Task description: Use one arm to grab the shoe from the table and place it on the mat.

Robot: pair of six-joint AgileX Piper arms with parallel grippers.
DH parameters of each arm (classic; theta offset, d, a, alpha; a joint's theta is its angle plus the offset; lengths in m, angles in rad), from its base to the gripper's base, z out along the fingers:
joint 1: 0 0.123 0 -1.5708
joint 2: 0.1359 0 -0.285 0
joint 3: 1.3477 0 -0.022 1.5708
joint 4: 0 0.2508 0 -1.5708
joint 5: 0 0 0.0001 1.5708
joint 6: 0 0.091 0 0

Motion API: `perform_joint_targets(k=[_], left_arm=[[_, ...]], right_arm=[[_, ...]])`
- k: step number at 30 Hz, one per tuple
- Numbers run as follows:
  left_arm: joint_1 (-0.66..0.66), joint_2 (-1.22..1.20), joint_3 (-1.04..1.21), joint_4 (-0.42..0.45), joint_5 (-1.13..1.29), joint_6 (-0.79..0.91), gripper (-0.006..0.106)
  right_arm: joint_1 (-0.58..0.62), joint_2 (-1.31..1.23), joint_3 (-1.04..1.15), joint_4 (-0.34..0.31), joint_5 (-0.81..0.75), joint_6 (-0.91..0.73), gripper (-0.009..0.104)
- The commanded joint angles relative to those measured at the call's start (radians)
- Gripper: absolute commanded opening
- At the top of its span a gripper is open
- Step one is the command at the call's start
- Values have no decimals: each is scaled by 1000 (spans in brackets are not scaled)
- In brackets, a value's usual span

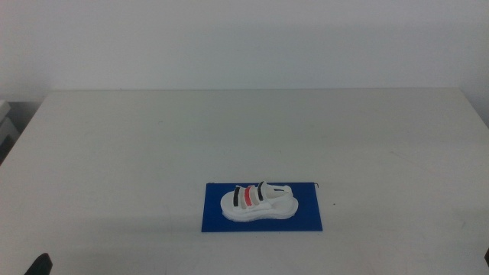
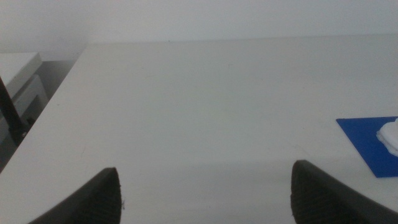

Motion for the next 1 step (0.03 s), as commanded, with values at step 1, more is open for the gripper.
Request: perform_joint_targets(k=[1], left_arm=[[-4, -13, 7, -8, -80, -5, 94]], right_arm=[[-5, -26, 6, -11, -81, -5, 92]])
